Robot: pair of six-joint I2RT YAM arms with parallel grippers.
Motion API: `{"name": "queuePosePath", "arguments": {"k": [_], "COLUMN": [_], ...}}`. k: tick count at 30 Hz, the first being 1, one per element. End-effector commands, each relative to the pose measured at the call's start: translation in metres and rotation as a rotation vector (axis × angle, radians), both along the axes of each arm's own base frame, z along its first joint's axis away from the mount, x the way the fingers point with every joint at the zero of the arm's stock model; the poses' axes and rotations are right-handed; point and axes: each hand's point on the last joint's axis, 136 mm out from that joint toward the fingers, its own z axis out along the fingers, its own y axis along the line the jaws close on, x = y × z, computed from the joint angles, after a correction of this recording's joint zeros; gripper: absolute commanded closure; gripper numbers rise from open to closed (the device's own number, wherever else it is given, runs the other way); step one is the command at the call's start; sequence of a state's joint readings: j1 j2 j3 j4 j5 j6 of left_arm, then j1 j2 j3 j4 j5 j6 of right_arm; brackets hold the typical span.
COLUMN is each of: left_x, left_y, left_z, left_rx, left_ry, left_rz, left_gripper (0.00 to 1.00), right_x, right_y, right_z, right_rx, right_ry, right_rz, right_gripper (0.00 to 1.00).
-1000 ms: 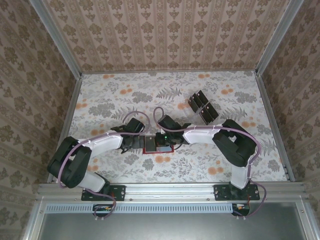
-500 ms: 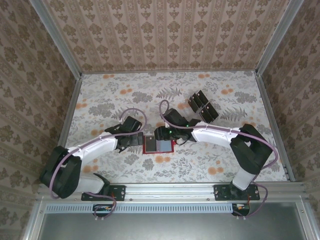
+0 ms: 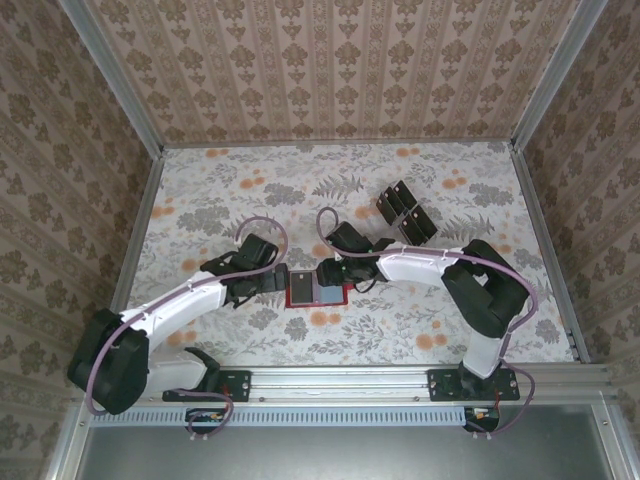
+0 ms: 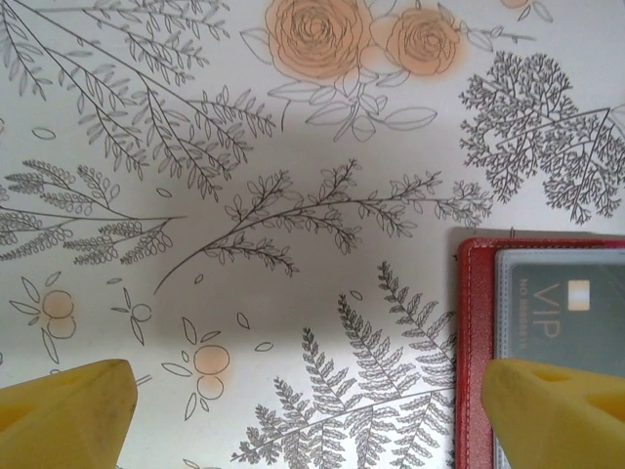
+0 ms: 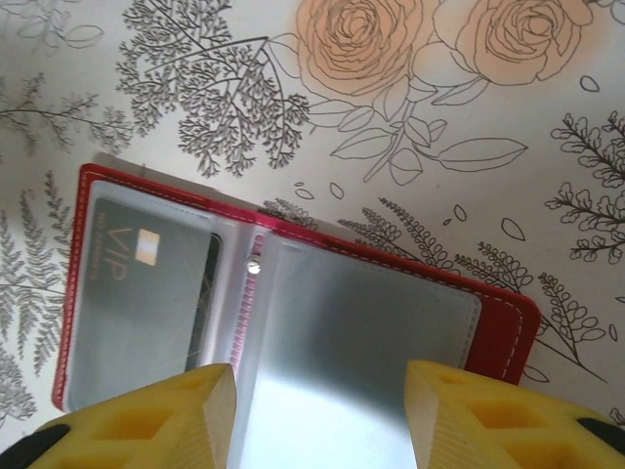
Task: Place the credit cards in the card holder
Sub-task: Flip over the card slot in the card holder.
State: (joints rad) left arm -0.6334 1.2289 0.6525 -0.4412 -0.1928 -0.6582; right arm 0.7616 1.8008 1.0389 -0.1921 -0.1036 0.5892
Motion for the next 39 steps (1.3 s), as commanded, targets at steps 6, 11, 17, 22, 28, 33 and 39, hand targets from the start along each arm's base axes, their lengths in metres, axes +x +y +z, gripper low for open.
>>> {"name": "queuePosePath", "arguments": {"k": [6, 11, 17, 22, 28, 33, 39], "left_x": [-0.001, -0.001, -0.002, -0.005, -0.014, -0.025, -0.032], "left_y": [-0.006, -0.008, -0.013, -0.020, -0.032, -0.044, -0.061], "left_z": [-0.002, -0.001, 0.002, 0.004, 0.005, 0.006, 0.009], "left_rx": [-0.014, -0.015, -0.040, -0.072, -0.113, -0.140, -0.158], "left_ry": [0.010, 0.012, -0.002, -0.020, -0.051, -0.104, -0.168], "left_rz": [-0.010, -0.019, -0.036, -0.059, -0.103, -0.131, -0.168], "left_gripper": [0.00, 0.00, 0.00, 0.00, 0.00, 0.00, 0.00], "right_x": [-0.003, -0.006, -0.009, -0.010, -0.010, -0.010, -0.011], "right_y": [-0.014, -0.006, 0.016, 0.027, 0.030, 0.029, 0.026], "right_z": [-0.018, -0.025, -0.022, -0.021, -0.023, -0.025, -0.028], "right_rx": [-0.086, -0.049, 0.076, 0.141, 0.178, 0.193, 0.192], "right_ry": [0.020, 0.057, 0.111, 0.142, 0.161, 0.172, 0.178], "right_rz": [-0.003, -0.002, -0.016, -0.034, -0.075, -0.112, -0.128], "right_gripper": [0.46, 0.43, 0.43, 0.43, 0.43, 0.43, 0.42]}}
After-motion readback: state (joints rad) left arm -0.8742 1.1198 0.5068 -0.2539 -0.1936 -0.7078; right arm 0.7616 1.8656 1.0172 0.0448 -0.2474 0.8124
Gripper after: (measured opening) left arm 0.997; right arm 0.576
